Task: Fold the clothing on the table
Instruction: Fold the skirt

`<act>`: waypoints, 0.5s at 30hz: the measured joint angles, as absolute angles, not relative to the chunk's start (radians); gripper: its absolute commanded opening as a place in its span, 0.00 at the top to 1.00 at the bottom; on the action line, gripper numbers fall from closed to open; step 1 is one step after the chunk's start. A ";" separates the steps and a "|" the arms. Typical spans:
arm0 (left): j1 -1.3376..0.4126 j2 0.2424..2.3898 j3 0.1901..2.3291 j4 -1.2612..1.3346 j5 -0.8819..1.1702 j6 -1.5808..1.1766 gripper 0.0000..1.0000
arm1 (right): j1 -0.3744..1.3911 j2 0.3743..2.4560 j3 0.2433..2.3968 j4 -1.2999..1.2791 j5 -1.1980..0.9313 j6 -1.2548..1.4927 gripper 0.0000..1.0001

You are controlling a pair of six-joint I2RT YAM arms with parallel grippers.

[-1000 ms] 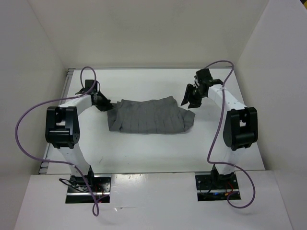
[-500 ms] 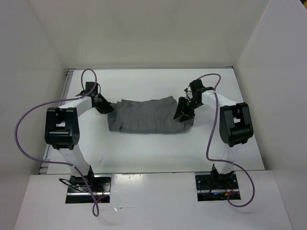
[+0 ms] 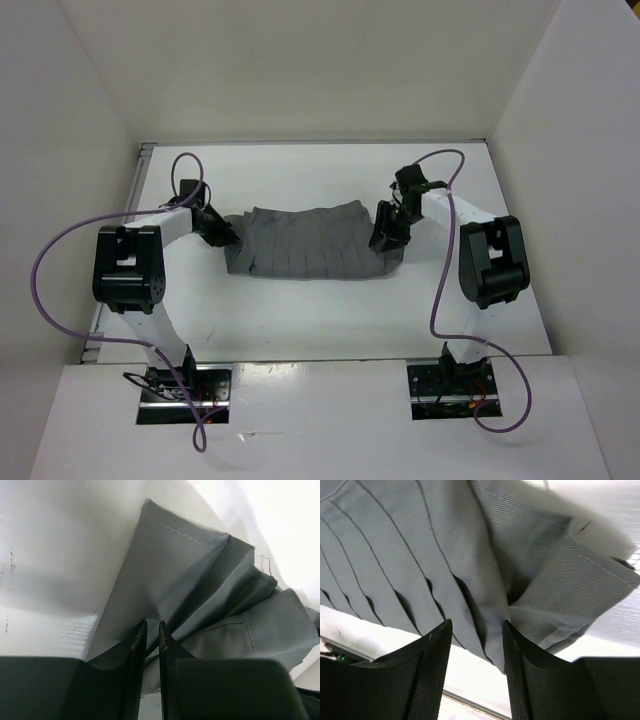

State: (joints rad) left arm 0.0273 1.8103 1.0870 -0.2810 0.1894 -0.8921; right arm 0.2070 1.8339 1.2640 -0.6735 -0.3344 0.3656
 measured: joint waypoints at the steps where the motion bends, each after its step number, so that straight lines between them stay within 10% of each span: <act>1: 0.028 1.810 1.082 -0.279 0.192 -0.892 0.78 | 0.207 1.833 1.264 -0.673 -0.324 0.367 0.50; 11: 0.027 1.810 1.073 -0.268 0.208 -0.892 0.78 | 0.207 1.854 1.265 -0.664 -0.348 0.375 0.55; 15: 0.027 1.810 1.073 -0.267 0.210 -0.892 0.79 | 0.207 1.858 1.265 -0.649 -0.428 0.375 0.92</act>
State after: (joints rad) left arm 0.0273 1.8103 1.0733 -0.2672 0.2096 -0.8925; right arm 0.2070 1.8580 1.2648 -0.6491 -0.4278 0.3748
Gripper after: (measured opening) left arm 0.220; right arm 0.274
